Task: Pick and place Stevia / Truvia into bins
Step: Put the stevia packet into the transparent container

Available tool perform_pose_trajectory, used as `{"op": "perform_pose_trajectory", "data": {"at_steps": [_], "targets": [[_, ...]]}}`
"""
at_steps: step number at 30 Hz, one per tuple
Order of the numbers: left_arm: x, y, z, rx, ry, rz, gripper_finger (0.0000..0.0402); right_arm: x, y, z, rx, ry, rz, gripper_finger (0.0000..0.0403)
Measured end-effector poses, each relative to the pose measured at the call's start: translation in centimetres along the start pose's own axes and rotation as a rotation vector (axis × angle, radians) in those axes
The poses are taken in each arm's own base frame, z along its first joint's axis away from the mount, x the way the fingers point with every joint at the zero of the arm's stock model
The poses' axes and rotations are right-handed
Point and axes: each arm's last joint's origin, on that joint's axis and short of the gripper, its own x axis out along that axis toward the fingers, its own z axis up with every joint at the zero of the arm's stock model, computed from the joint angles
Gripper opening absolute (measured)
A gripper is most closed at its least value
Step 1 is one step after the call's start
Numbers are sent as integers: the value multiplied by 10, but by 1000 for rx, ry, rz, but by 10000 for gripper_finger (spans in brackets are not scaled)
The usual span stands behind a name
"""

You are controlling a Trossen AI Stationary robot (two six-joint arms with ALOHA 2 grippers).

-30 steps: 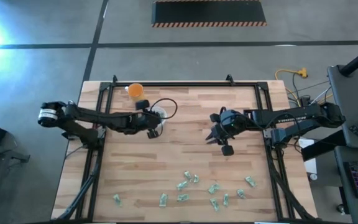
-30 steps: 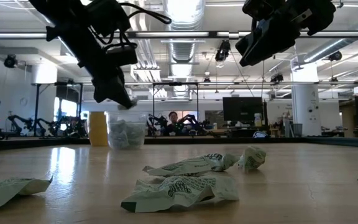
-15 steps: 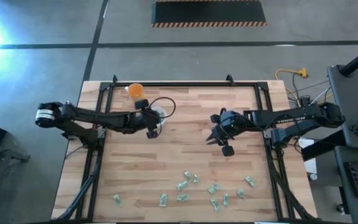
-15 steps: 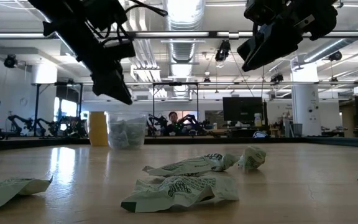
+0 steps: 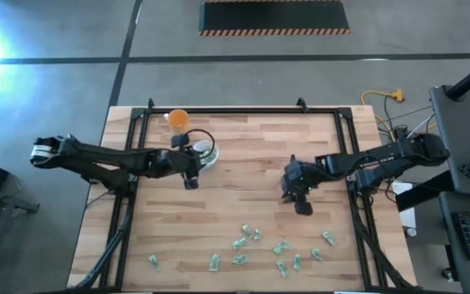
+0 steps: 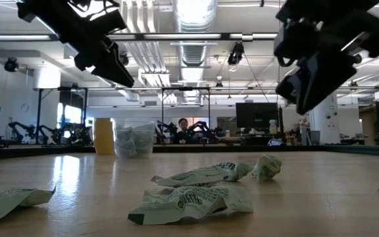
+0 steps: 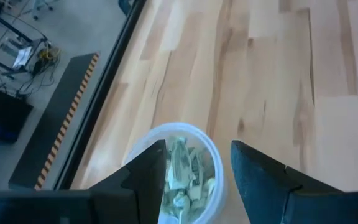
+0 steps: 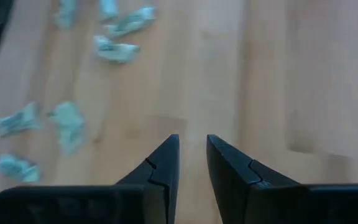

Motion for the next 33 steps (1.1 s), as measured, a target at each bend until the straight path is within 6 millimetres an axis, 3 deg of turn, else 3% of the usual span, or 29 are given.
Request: {"op": "perform_pose_trajectory", "data": {"at_steps": [10, 15, 25, 33], "targets": [[-3, 0, -5, -4, -12, -4, 164, 12, 55, -3, -160, -81, 63, 61], [-3, -1, -9, -1, -5, -5, 164, 29, 75, -4, -204, -116, 104, 61], [-4, 0, -7, -11, -21, -3, 164, 80, 90, -7, -185, 29, 99, 70], [-3, 0, -8, -9, -18, -4, 164, 96, 101, -8, -152, 89, 99, 97]]}}
